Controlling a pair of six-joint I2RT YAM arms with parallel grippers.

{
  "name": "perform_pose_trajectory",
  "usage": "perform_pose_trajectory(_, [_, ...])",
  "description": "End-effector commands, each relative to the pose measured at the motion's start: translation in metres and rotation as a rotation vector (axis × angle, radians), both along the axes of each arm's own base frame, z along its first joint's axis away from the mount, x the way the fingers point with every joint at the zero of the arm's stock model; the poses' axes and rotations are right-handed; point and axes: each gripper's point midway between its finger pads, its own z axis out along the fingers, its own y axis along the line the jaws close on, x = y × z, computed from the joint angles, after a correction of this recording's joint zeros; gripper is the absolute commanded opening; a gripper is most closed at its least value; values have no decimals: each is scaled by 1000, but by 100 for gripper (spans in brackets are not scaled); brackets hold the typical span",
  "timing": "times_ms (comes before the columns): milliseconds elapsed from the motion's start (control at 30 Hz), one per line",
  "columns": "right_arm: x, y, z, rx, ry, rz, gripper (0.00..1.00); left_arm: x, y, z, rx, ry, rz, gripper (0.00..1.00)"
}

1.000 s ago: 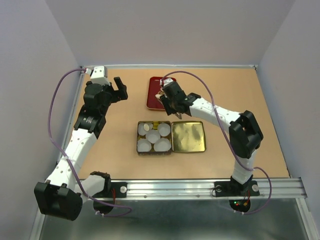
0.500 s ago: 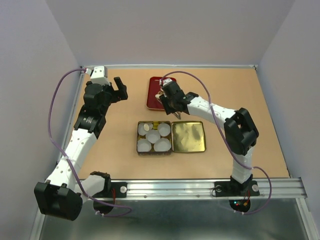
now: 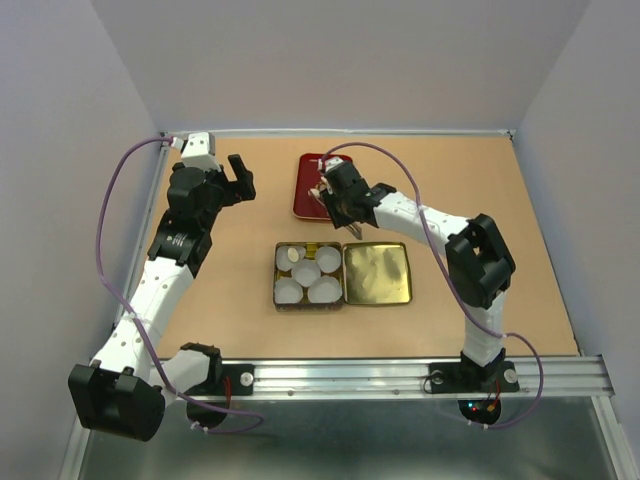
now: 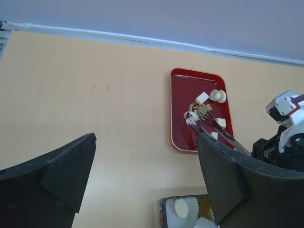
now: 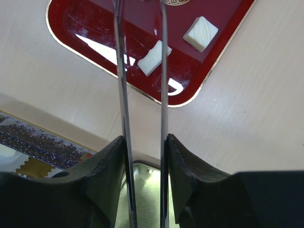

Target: Pack the chocolate

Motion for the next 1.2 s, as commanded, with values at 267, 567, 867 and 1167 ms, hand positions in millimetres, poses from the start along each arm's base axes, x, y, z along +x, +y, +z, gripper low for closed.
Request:
perform_pose_trajectory(267, [18, 9, 58, 74, -132, 31, 36, -3, 0, 38, -10, -94, -3, 99])
perform_pose_trajectory(567, [2, 4, 97, 135, -177, 58, 36, -3, 0, 38, -9, -94, -3, 99])
perform_pose_trajectory(867, [-8, -3, 87, 127, -148, 61, 36, -3, 0, 38, -8, -95, -2, 99])
perform_pose_trajectory(1167, [6, 5, 61, 82, -123, 61, 43, -3, 1, 38, -7, -95, 0, 99])
